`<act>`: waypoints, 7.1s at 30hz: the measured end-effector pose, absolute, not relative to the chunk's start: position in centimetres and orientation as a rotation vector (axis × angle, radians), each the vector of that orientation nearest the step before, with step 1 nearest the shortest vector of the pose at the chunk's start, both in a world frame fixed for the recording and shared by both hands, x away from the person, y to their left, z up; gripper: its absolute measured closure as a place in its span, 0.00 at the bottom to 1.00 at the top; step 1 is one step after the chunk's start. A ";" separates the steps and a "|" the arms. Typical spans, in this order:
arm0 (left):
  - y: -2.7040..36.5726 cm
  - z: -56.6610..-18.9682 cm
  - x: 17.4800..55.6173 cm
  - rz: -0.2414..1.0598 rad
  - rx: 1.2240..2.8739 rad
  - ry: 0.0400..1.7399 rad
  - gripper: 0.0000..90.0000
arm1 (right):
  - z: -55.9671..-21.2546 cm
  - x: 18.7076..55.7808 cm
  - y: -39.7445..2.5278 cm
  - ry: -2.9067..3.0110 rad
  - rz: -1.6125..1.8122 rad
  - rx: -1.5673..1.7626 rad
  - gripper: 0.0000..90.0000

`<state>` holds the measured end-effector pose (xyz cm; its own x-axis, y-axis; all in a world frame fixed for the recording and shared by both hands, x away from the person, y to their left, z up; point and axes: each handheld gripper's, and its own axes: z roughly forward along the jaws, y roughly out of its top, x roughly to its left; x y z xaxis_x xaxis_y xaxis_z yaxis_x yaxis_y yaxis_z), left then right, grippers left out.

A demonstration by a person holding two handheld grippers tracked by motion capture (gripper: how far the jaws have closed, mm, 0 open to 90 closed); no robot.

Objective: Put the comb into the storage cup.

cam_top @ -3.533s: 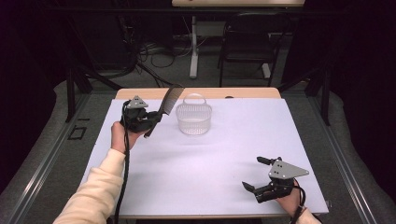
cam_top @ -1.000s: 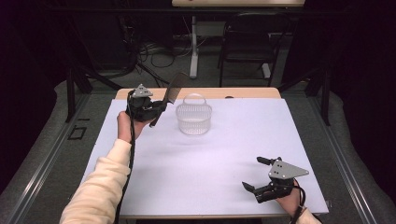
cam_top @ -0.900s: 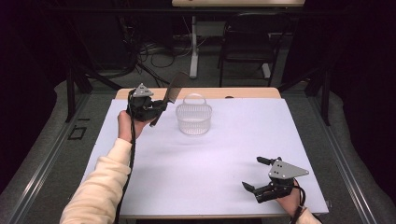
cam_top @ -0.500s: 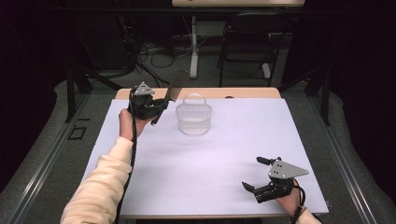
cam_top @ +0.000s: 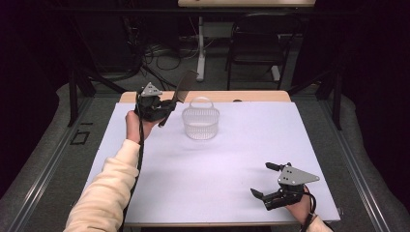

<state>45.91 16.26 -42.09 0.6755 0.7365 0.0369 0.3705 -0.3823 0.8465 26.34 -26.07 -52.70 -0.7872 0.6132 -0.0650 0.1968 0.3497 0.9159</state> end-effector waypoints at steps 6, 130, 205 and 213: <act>16.1 -42.2 46.1 0.521 1.998 0.859 0.80 | -52.7 26.3 -26.1 2.219 1.424 0.710 0.00; 10.7 -43.1 49.0 0.552 1.837 0.801 0.80 | -52.7 26.3 -26.2 2.223 1.417 0.701 0.00; 9.4 -46.5 50.1 0.442 1.868 0.756 0.80 | -52.7 26.3 -26.2 2.225 1.420 0.708 0.00; 9.2 -46.8 50.1 0.438 1.886 0.738 0.80 | -52.7 26.3 -26.2 2.224 1.422 0.709 0.00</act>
